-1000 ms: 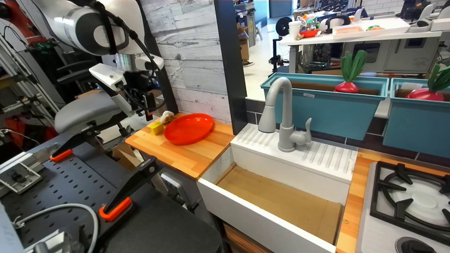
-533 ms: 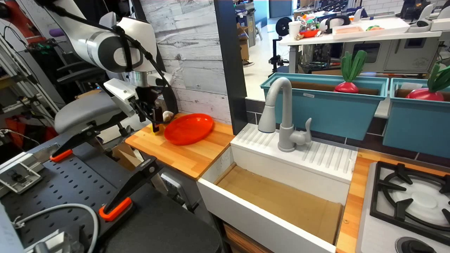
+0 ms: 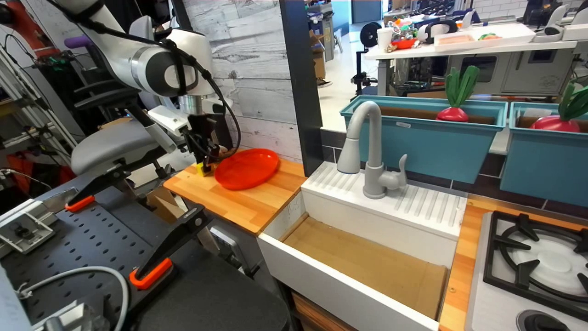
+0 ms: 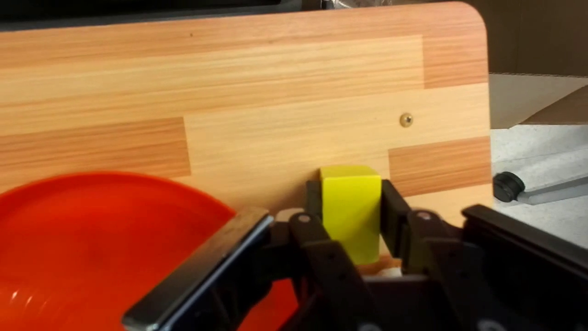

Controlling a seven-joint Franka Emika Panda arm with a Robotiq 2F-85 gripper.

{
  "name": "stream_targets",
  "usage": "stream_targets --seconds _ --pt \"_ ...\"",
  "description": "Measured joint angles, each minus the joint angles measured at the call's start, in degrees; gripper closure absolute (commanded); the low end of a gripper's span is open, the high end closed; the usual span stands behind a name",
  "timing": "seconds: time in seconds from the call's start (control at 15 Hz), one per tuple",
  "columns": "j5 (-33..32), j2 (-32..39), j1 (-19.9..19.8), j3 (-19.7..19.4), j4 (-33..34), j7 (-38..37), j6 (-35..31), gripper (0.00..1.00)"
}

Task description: Put the yellow block on the orange plate.

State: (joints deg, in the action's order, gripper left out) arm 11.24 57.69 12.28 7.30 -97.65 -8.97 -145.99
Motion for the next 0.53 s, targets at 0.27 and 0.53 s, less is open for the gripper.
stream_targets --seconds 0.27,0.53 --pt "-2.60 -0.06 1.37 -0.59 1.10 -0.81 0.69 0.92" --pt "-5.01 -2.17 3.51 -0.98 -1.12 -1.77 -1.88 0.92"
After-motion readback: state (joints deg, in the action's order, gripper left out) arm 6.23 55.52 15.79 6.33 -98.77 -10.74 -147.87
